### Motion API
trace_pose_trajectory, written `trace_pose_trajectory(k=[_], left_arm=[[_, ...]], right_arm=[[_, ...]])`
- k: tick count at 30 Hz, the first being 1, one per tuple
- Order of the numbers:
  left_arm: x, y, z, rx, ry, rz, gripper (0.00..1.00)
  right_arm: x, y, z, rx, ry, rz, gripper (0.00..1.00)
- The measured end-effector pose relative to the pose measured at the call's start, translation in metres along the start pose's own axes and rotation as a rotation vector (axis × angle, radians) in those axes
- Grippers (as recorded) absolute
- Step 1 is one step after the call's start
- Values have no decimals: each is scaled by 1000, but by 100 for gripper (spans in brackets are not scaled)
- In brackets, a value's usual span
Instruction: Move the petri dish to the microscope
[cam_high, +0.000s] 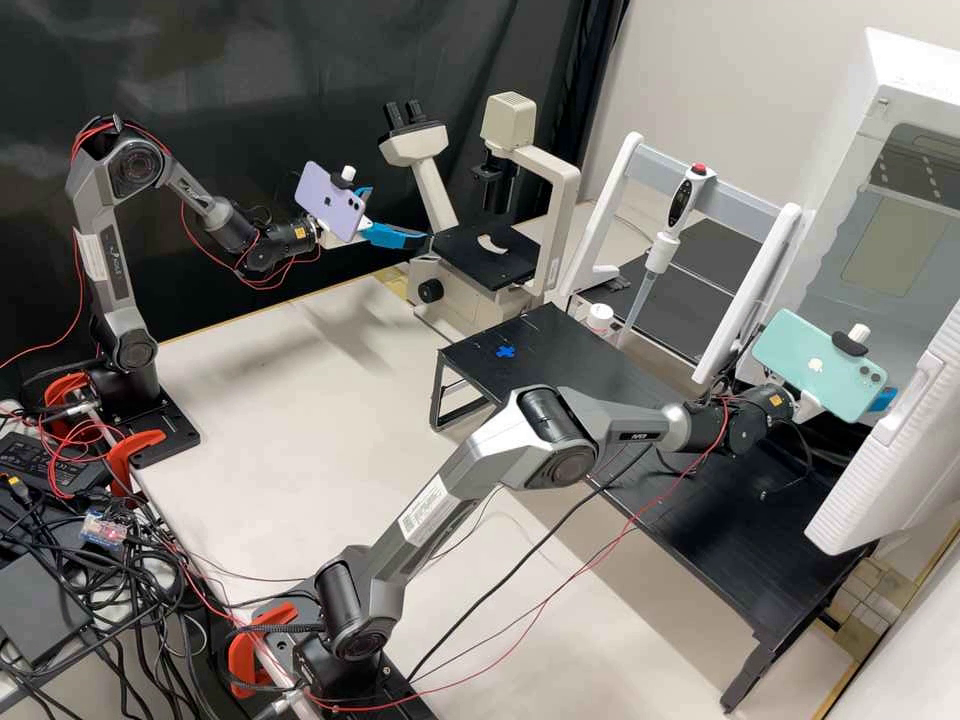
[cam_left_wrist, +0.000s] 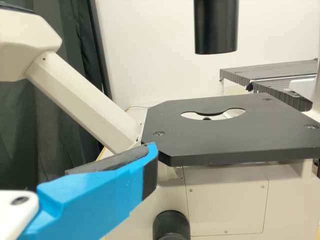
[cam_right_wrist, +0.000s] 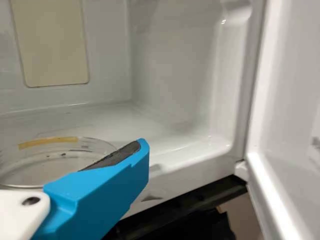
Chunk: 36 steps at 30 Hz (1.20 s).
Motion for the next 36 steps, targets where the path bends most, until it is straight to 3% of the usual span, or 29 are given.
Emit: trace_pose_trajectory(k=[11,19,21,26,36], left_arm=[[0,0,0,0,0,0,100],[0,0,0,0,0,0,100],[0,0,0,0,0,0,100],[0,0,0,0,0,0,100],[0,0,0,0,0,0,100]], right_arm=[[-37,15,4,5,27,8,0],[-67,18,12,30,19,5,0],[-78,15,14,54,20,7,0],[-109,13,12,52,35,26,0],[-190,2,-18,37,162,93,0]])
